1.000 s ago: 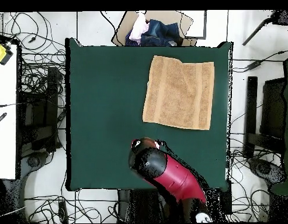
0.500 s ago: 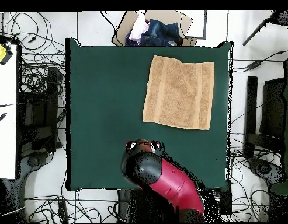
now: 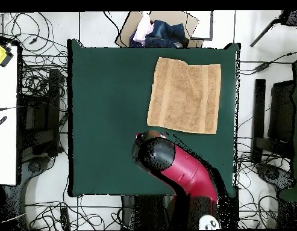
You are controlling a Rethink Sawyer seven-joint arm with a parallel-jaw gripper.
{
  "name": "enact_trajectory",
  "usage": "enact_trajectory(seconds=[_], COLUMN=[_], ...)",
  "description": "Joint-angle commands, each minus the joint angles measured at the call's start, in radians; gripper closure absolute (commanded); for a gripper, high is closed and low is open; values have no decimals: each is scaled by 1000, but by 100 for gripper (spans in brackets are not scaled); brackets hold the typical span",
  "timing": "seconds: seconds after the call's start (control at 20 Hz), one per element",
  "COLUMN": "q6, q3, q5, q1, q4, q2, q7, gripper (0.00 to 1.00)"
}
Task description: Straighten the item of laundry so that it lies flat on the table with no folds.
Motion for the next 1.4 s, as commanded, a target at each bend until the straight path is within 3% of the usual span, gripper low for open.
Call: enact_trajectory(seconds=[0.05,0.55,1.4], q6=[242,455,641], q3=[-37,-73,-93], q5=[-30,-56,-51], q1=[22,38,40], q4=[-312,-558,-792], q2=[169,263,377], q7=[333,385,485], gripper=[0,0,0])
